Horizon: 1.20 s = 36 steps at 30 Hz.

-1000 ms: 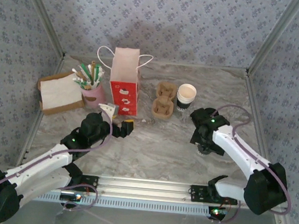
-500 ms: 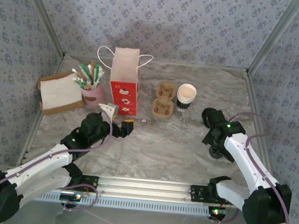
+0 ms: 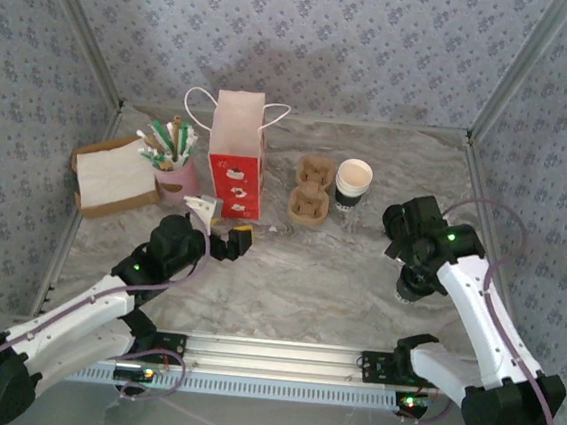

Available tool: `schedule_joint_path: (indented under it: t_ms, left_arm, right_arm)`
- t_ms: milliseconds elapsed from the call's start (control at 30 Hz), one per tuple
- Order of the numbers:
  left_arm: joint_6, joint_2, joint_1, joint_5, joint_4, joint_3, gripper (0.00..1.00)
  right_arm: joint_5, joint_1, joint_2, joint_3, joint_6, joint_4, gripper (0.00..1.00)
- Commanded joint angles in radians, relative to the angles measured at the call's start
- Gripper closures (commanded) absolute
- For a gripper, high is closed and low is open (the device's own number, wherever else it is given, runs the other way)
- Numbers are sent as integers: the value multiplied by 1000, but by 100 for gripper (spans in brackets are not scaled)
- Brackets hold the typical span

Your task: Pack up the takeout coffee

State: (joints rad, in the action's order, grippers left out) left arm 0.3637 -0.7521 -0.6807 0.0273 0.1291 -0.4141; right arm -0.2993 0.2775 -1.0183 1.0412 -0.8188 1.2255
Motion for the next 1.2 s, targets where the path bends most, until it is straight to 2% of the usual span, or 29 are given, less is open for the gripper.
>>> schedule_joint_path:
  t_ms: [0, 133, 267, 433, 567, 667, 767, 967, 1167]
  left_arm:
    - [-24, 95, 1, 66, -4, 5, 0]
    - [-42, 193, 1, 153, -35, 30, 0]
    - [-56, 207, 3, 219, -65, 25, 0]
    - [-10, 156, 28, 285, -153, -50, 0]
    - [107, 47, 104, 264, -418, -275, 0]
    - [166, -37, 146, 229, -613, -454, 0]
    - [167, -105, 175, 208, -755, -625, 0]
    - [106, -303, 237, 211, -970, -949, 3]
    - [63, -558, 258, 198, -1114, -1236, 20]
  right_arm:
    - [3, 16, 30, 78, 67, 61, 0]
    - [101, 59, 43, 127, 164, -20, 0]
    - [252, 118, 15, 142, 239, -148, 0]
    - [290, 259, -101, 195, 295, -241, 0]
    - [232, 385, -180, 196, 335, -273, 0]
    - [201, 430, -208, 170, 360, -305, 0]
    - [141, 437, -218, 125, 336, -336, 0]
    - [136, 426, -215, 93, 277, -389, 0]
    - [144, 392, -174, 24, 264, -460, 0]
